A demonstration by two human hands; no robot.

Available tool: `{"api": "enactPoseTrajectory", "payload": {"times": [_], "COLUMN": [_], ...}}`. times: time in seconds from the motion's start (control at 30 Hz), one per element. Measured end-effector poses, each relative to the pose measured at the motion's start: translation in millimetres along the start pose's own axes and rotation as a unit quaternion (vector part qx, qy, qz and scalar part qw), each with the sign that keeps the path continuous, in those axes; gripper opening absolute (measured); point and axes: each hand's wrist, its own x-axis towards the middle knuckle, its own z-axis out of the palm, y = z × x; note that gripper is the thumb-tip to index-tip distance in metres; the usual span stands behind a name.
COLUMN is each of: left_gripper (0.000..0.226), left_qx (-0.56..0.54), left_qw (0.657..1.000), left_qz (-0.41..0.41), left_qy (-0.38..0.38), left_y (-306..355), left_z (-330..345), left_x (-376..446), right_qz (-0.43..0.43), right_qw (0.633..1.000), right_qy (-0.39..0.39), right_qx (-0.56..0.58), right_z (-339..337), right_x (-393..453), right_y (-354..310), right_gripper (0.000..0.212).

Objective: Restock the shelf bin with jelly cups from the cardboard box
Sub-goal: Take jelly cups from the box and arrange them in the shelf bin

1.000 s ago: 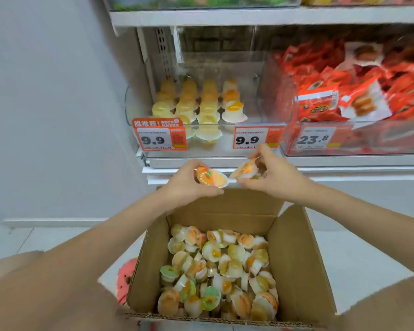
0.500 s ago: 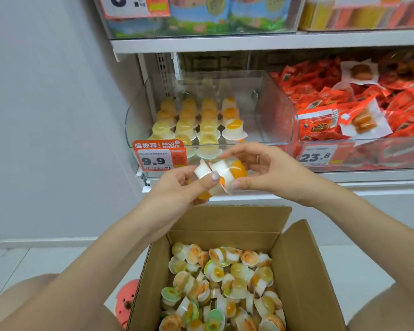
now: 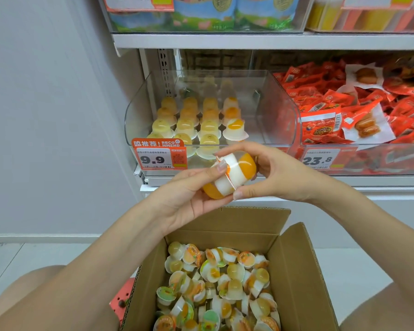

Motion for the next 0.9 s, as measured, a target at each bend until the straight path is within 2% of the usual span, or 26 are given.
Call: {"api": "enactPoseTrajectory", "payload": {"times": [0.13,0.2,0.23,0.27,0.33,0.37,0.4,0.5,0.63,0.9], "left_gripper": [0.022,0.038,0.049,0.056,0.051,0.045,0.039,0.032,0.029,0.034], "left_qx": [-0.046,-0.004,0.077,0.198,0.408,0.447,0.455,0.454,0.459,0.469], "left_qw": [0.998,1.0,0.997,0.979,0.905,0.882,0.875,0.874,0.876,0.872], "left_qz": [-0.036,-0.024,-0.012,0.002,0.029,0.028,0.018,-0.006,-0.016,-0.041], "left_qy": [-0.004,-0.007,0.006,0.036,0.116,0.145,0.164,0.173,0.146,0.137], "left_y": [-1,5,10,15,24,28,32,40,45,44], "left_z": [-1,-3,-7,-12,-26,-33,-40,-55,-63,-72], "left_x": [5,8,10,13,19,23,27,34,38,45], "right_qz": [-0.007,-0.011,-0.01,-0.008,0.01,0.023,0.038,0.055,0.057,0.049], "right_qw": [0.999,0.996,0.991,0.983,0.957,0.945,0.936,0.904,0.88,0.878], "right_qy": [0.025,0.074,0.117,0.163,0.222,0.213,0.178,0.029,-0.089,-0.138], "right_qx": [-0.034,-0.05,-0.057,-0.078,-0.184,-0.247,-0.301,-0.423,-0.463,-0.456], "right_z": [1,-8,-18,-30,-57,-69,-77,-84,-77,-65], "right_x": [1,6,12,20,43,56,68,98,113,122], "right_y": [1,-4,-5,-5,-3,0,4,22,41,46], "right_gripper": [0.052,0.048,0.047,0.047,0.05,0.053,0.056,0.058,0.044,0.038]}}
